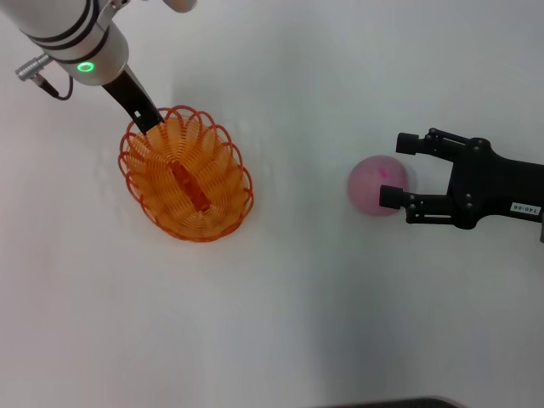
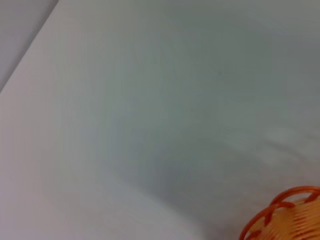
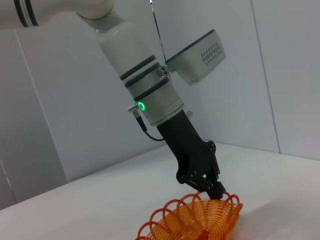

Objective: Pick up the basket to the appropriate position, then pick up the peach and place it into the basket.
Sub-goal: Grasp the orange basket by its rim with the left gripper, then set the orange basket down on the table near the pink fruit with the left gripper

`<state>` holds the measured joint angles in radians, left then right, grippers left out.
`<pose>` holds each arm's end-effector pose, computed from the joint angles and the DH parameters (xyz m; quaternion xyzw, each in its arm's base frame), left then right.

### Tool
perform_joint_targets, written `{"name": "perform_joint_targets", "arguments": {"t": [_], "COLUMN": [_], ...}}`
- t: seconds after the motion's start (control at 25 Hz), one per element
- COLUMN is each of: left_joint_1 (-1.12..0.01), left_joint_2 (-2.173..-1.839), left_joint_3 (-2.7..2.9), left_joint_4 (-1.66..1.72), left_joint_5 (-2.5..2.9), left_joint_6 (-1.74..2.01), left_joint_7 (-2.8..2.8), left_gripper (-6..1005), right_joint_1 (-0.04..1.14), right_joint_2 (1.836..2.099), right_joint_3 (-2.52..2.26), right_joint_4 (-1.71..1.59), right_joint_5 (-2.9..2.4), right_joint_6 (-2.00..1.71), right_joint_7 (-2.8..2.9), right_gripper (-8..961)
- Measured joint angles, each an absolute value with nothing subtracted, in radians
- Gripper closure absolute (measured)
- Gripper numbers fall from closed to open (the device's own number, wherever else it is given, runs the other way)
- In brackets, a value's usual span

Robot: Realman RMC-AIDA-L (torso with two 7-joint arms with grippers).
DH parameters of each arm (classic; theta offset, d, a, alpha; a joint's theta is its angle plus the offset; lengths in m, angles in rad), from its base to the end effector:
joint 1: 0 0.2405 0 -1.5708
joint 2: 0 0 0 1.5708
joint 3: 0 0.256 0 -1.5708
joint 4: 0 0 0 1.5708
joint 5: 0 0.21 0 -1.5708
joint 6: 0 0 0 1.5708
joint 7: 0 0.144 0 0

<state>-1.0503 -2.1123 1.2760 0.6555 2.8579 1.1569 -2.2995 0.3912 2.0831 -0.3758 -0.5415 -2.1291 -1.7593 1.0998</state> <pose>-0.1666 0.4333 -0.0553 -0.9246 -0.1633 0.2764 0.2052 0.3097 0.2604 0.0052 -0.9141 0.2099 0.3096 0.1568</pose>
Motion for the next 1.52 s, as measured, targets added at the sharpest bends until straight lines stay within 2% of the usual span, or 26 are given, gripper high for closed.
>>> {"name": "perform_joint_targets", "arguments": {"t": [0.28,0.68,0.88,1.28,1.52], "left_joint_1": [-1.037,-0.973,-0.979,-1.04,-1.033], "left_joint_2": [-2.112,-2.136,-2.131,-2.105,-2.11], "left_joint_3": [1.2,1.038,1.024,0.864,0.77], "left_joint_4": [0.709,0.968,0.957,0.92,0.911], "left_joint_5": [2.856,2.856,2.854,2.847,2.828], "left_joint_6": [1.238,1.469,1.488,1.541,1.54], "left_joint_7": [-2.302,-2.388,-2.462,-2.588,-2.69], "left_gripper": [951,959,967,965,965], "right_joint_1": [0.393,0.393,0.393,0.418,0.426], "right_joint_2": [2.083,2.075,2.068,2.012,1.98], "right_joint_3": [-0.376,-0.367,-0.365,-0.365,-0.372], "right_joint_4": [-0.542,-0.546,-0.553,-0.551,-0.557], "right_joint_5": [-2.127,-2.122,-2.122,-2.121,-2.125], "right_joint_6": [-1.759,-1.763,-1.761,-1.761,-1.763], "right_joint_7": [1.1,1.1,1.1,1.145,1.15], "right_gripper": [12,12,12,12,12]}}
